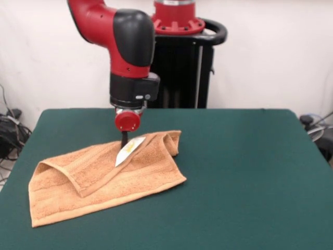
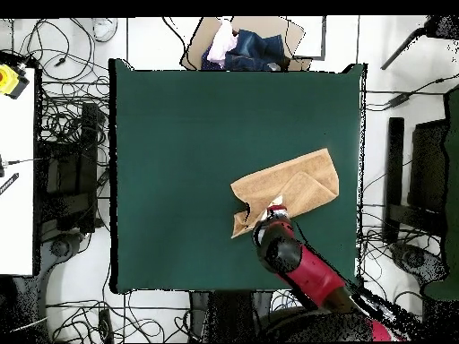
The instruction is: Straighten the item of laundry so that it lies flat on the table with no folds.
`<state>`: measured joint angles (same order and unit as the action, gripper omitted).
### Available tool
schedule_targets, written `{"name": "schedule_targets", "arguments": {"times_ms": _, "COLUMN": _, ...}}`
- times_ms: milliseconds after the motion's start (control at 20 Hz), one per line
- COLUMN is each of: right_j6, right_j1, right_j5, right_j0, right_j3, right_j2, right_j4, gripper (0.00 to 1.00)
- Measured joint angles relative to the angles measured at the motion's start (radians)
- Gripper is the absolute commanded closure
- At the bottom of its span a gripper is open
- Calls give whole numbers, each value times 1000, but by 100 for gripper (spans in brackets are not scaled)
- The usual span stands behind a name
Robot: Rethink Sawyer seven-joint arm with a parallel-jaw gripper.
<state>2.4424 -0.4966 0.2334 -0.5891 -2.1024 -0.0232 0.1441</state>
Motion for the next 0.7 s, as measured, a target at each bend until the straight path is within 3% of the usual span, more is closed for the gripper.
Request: {"name": "schedule_targets", "arguments": {"times_ms": 700, "right_j6": 0, "right_j1": 0, "right_j5": 0, "right_j0": -12, "right_j3": 5, "right_j2": 33, "right_j4": -39, "gripper": 100}}
